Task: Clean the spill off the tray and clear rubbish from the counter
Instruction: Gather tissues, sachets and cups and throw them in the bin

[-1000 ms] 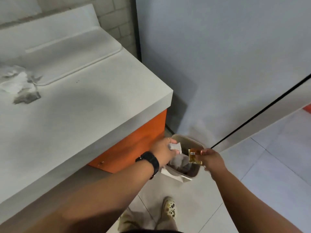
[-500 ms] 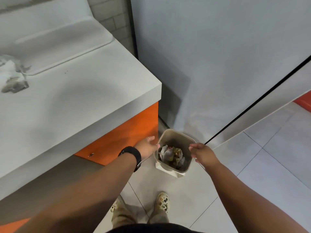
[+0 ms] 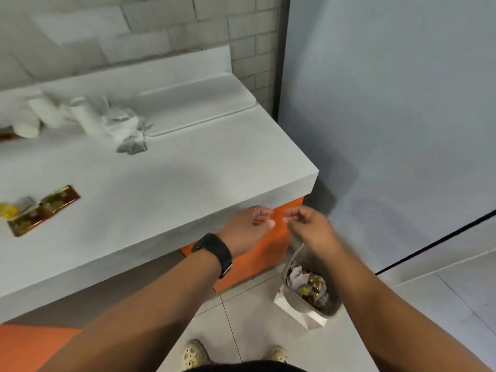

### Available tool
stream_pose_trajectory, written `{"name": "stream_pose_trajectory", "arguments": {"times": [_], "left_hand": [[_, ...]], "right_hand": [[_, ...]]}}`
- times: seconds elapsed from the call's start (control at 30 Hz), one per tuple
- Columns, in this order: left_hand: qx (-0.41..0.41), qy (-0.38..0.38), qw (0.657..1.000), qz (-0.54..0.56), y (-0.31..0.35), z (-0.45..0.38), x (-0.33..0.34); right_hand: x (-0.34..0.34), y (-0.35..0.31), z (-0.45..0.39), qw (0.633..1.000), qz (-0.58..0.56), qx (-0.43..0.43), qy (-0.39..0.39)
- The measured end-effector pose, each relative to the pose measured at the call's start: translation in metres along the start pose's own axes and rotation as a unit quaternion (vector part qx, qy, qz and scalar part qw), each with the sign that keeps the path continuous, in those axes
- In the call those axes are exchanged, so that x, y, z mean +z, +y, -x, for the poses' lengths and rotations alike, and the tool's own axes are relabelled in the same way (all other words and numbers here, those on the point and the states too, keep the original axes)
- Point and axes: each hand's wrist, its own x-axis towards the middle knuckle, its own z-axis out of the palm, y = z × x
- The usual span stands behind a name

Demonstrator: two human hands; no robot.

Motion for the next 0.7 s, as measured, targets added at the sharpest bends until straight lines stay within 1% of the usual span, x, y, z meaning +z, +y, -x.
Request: {"name": "stream_pose_trajectory", "arguments": {"times": [0.13,0.23,0.33,0.43,0.57,0.63,0.7], "left_hand": [[0.008,0.058,0.998,-0.005,-0.009,0.017,-0.046],[0.002,0.09,0.996,0.003,-0.027,0.028,-0.085],[-0.007,0.128,0.992,-0.001,-0.043,0.036,-0.122],[-0.02,0.171,0.985,-0.008,-0.069,0.047,-0.171],[-0.056,0.203,0.977,-0.041,-0.104,0.058,-0.224],[-0.07,0.23,0.969,-0.06,-0.124,0.064,-0.249],[-0.079,0.271,0.953,-0.105,-0.146,0.069,-0.273]], "right_hand": [[0.039,-0.044,-0.008,0.996,0.039,-0.074,-0.021],[0.07,-0.075,-0.013,0.992,0.049,-0.11,-0.034],[0.099,-0.093,-0.021,0.99,0.051,-0.12,-0.049],[0.14,-0.115,-0.032,0.989,0.05,-0.12,-0.063],[0.184,-0.135,-0.038,0.988,0.049,-0.126,-0.081],[0.206,-0.145,-0.04,0.987,0.043,-0.128,-0.09],[0.229,-0.152,-0.044,0.986,0.039,-0.128,-0.095]]}}
